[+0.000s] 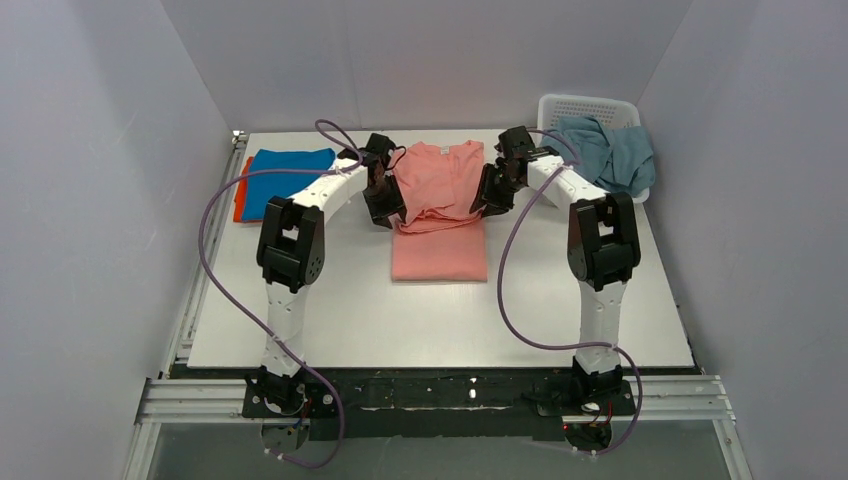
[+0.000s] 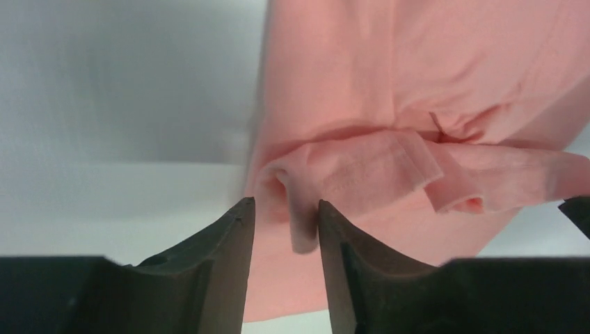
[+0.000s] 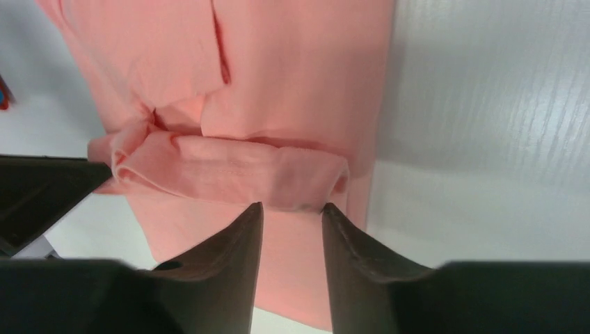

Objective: Fold and stack the t-shirts
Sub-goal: Fold the folded rectangular tshirt in 1/3 of the way, then grab one side of the 2/3 rectangular tshirt with both arms, then fold the long partially folded tshirt into a neat square

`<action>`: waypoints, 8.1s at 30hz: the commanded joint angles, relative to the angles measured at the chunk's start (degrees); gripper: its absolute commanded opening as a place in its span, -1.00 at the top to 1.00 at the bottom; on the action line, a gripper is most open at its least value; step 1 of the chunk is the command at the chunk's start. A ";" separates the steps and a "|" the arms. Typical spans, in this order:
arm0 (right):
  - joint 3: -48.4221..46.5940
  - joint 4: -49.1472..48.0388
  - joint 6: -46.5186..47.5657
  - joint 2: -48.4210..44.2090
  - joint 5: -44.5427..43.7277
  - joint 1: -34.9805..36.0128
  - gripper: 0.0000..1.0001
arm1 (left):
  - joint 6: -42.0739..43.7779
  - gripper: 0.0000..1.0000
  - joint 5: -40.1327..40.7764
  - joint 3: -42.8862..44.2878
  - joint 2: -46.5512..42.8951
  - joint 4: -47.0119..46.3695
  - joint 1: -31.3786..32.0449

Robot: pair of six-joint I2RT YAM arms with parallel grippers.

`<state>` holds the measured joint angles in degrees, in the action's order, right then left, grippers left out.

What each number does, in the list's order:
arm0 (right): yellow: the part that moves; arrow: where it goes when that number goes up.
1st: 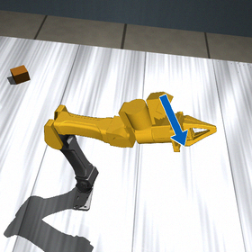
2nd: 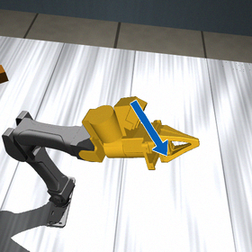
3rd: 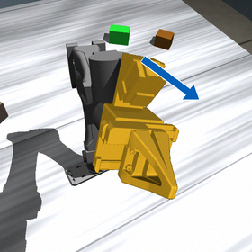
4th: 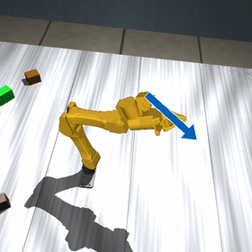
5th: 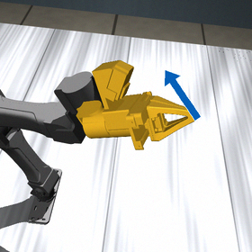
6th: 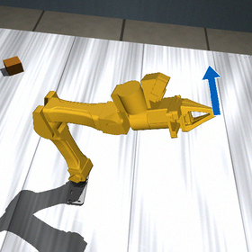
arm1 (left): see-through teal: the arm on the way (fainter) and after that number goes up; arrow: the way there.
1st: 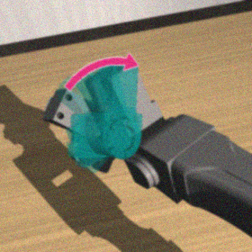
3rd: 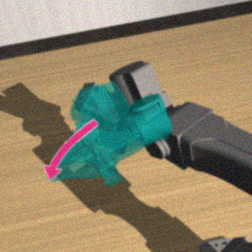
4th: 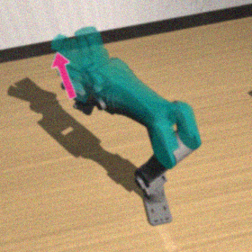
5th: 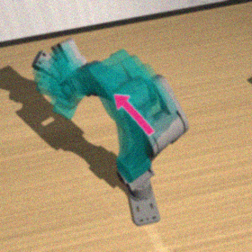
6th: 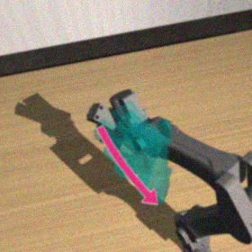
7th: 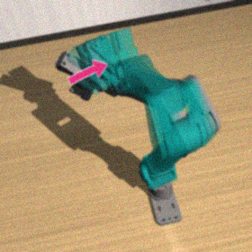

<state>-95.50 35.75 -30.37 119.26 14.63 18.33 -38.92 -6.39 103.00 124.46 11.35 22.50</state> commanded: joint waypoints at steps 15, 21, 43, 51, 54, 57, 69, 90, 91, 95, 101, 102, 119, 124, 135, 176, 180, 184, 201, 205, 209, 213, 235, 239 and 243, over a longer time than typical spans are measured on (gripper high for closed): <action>14.32 -11.26 2.76 -16.35 3.26 5.01 -0.71 | -0.76 -0.97 -0.51 -13.59 -20.47 9.23 -1.41; 16.66 -15.73 1.04 -13.91 1.08 10.40 -0.74 | -4.06 -0.96 -1.60 -38.72 -37.24 2.46 -1.32; -12.68 -6.20 2.41 1.98 -10.33 8.44 -0.79 | -3.34 -0.97 -2.69 -50.19 -47.46 -1.10 -1.23; 28.16 -15.41 -1.29 -29.57 -16.56 7.54 -0.82 | -7.42 -0.96 -8.30 -46.45 -34.87 -8.75 -1.19; 36.94 -16.95 -3.91 -35.99 -15.10 7.51 -0.82 | -8.78 -0.90 -8.66 -46.94 -31.63 -12.45 -1.14; 44.22 -20.73 -6.90 -40.74 -13.38 7.43 -0.79 | -10.01 -0.58 -9.61 -47.09 -28.87 -15.53 -1.14; 49.24 -22.21 -10.10 -41.19 -10.00 7.42 -0.69 | -13.76 0.18 -12.96 -49.45 -21.86 -22.90 -0.35; 46.83 -21.66 -16.21 -28.47 -6.46 7.98 -0.04 | -13.03 1.00 -6.03 -48.74 -21.36 -16.19 0.96; 47.23 -22.01 -16.48 -28.27 -6.04 8.10 -0.02 | -12.98 1.00 -5.93 -48.56 -21.29 -15.85 0.99; 47.71 -21.94 -16.96 -26.80 -5.72 8.76 0.16 | -12.94 1.00 -5.33 -48.45 -21.40 -14.76 0.97; 47.33 -21.08 -17.09 -25.92 -7.50 9.78 0.86 | -13.01 1.00 -4.75 -48.48 -21.13 -14.56 1.20; 47.15 -21.26 -16.92 -25.88 -7.74 9.80 0.97 | -12.88 1.00 -4.60 -48.07 -20.57 -14.14 1.32; 55.61 -2.84 -13.99 -52.03 6.64 20.86 0.97 | -12.25 1.00 1.97 -60.32 -53.00 7.07 14.03; 57.83 3.77 -19.25 -65.55 13.23 24.63 0.97 | -16.02 1.00 2.65 -62.96 -72.15 19.77 18.13; 47.45 12.66 -20.11 -73.96 8.10 25.41 0.97 | -14.69 1.00 0.05 -56.24 -80.72 21.67 18.72; 19.21 -1.32 -4.79 -27.72 -7.26 1.73 0.97 | 2.32 1.00 9.37 -8.07 -17.57 18.47 -1.14; 17.04 -1.89 -4.07 -21.85 -6.77 1.56 0.97 | 3.46 1.00 9.47 -5.43 -13.38 18.64 -1.90; 14.65 -2.99 -3.23 -16.48 -6.96 1.36 0.97 | 3.57 1.00 9.20 -3.24 -9.38 18.69 -2.83; 7.24 0.97 -3.66 -15.24 -8.53 0.54 -0.65 | 3.62 -0.96 -3.14 -0.41 -14.30 14.72 -3.69; 14.63 -6.87 -6.04 -19.62 7.84 0.90 -0.69 | -0.45 -0.97 -14.13 -8.54 -18.88 7.55 -3.02; 25.21 -16.06 -10.09 -23.21 18.00 3.04 -0.72 | -2.26 -0.96 -20.02 -21.08 -23.63 -0.16 1.05; 36.77 -26.92 -15.59 -25.11 25.35 4.07 -0.73 | -2.89 -0.97 -22.19 -31.87 -25.26 -9.04 4.15; 36.62 -21.17 -7.32 -30.74 18.01 2.43 -0.75 | 1.09 -0.97 -15.68 -37.95 -33.66 -7.50 5.54; 29.28 -21.83 -5.97 -24.25 19.72 2.42 -0.75 | 2.31 -0.96 -13.28 -31.02 -27.97 -6.47 4.06; 20.36 -20.84 -4.64 -15.68 15.42 2.35 -0.75 | 1.29 -0.97 -15.76 -22.96 -17.44 -4.84 1.27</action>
<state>-67.88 15.79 -37.43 97.01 32.01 20.78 -38.02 -21.34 74.54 98.15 -0.36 26.61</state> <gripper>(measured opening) 0.873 0.981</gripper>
